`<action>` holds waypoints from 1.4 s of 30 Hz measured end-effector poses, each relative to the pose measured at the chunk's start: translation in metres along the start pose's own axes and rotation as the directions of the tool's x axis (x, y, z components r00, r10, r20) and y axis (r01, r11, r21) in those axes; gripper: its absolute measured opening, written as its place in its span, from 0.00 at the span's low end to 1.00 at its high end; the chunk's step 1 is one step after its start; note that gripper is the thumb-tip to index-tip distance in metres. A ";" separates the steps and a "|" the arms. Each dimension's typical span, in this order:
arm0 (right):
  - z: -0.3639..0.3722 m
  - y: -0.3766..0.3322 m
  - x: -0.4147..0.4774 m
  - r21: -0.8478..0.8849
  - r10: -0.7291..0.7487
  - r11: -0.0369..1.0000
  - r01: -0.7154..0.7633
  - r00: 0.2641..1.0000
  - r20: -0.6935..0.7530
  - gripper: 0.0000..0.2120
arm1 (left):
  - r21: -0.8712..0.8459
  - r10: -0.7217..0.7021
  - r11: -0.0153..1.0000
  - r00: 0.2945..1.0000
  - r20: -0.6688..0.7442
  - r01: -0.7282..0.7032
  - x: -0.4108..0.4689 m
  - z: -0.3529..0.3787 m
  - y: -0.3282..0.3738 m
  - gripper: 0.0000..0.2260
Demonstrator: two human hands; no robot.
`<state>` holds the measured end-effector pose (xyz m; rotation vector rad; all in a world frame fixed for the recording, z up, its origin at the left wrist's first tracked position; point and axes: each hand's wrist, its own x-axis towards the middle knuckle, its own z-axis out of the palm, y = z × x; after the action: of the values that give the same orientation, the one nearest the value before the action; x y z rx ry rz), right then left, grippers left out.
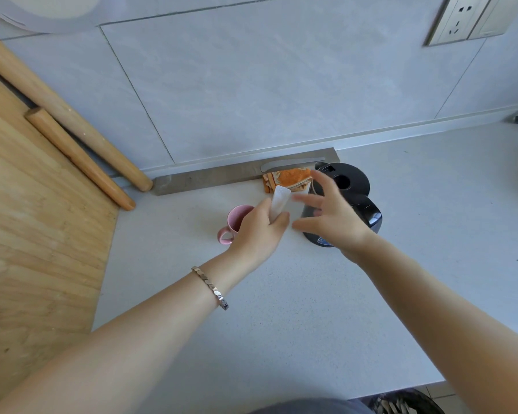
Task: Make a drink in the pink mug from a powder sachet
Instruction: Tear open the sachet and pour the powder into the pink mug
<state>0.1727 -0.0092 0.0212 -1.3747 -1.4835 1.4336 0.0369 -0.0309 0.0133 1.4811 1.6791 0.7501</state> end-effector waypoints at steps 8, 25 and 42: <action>-0.011 -0.006 0.002 -0.380 -0.315 0.855 0.352 0.936 0.159 0.10 | -0.102 -0.041 0.992 0.968 0.247 0.068 -0.001 -0.009 0.000 0.18; -0.006 -0.032 0.006 -0.618 -0.238 0.733 0.284 0.958 0.158 0.07 | -0.109 0.105 0.988 0.992 -0.073 -0.113 -0.001 0.000 -0.008 0.09; 0.037 -0.011 0.010 0.345 0.381 0.883 -0.318 0.915 -0.132 0.07 | 0.166 0.308 0.949 0.896 -0.319 -0.267 -0.001 0.008 -0.023 0.12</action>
<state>0.1329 -0.0083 0.0228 -1.5771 -0.8571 1.6177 0.0317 -0.0363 -0.0096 1.7903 1.8006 1.1413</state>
